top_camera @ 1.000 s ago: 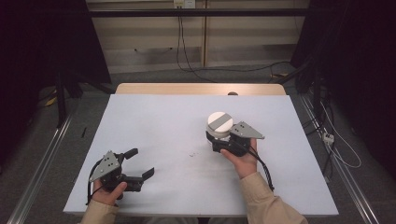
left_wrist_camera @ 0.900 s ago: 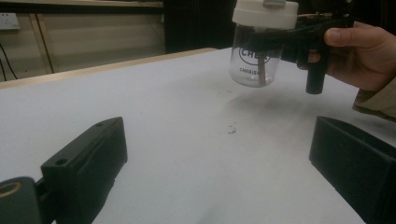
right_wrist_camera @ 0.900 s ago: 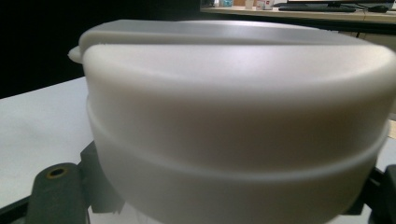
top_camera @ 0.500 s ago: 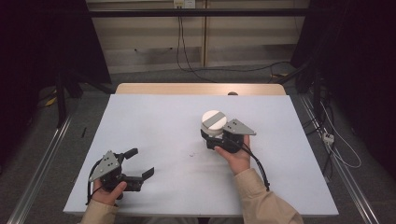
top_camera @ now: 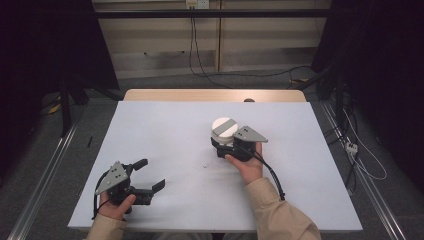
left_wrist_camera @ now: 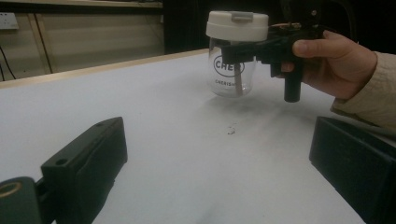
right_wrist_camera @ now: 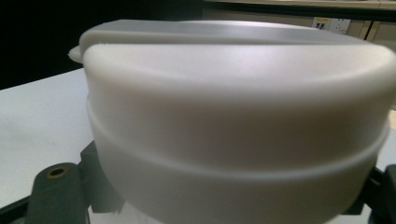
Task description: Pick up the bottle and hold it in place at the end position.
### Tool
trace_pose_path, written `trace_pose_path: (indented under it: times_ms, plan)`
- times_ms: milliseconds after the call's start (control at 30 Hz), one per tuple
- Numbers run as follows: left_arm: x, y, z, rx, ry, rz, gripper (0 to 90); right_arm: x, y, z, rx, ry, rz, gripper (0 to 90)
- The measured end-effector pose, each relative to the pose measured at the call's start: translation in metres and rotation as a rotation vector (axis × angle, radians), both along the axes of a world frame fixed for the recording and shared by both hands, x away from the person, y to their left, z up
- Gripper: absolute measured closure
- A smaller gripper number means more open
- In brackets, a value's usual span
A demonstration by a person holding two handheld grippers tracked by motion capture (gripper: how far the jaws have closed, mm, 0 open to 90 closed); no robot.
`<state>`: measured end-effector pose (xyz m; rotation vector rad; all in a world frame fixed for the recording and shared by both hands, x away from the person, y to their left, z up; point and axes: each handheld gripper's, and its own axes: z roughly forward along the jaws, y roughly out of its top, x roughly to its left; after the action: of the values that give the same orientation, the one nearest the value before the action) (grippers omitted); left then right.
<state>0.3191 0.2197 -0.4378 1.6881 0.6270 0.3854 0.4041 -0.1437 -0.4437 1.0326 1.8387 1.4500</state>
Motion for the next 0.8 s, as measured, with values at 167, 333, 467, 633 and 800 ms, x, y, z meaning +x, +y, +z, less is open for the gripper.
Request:
trace_pose_path:
  times_ms: [167,333,467,633,800]
  plan:
    - [0.000,0.000,0.000,0.002,-0.003,0.000,3.9,0.004,0.005,-0.003,-0.006,0.004,0.006,18.5]
    - [0.000,0.000,0.000,0.000,-0.003,0.000,3.9,0.007,0.010,-0.006,-0.013,0.012,0.012,18.5]
    - [0.002,0.000,-0.001,-0.005,0.002,0.001,4.0,0.010,0.013,-0.008,-0.015,0.015,0.013,18.5]
    - [0.002,0.000,-0.001,-0.006,0.001,0.003,4.0,0.013,0.017,-0.011,-0.018,0.017,0.019,18.6]
    - [0.002,0.001,-0.001,-0.007,0.004,0.005,4.0,0.016,0.018,-0.012,-0.013,0.024,0.020,18.5]
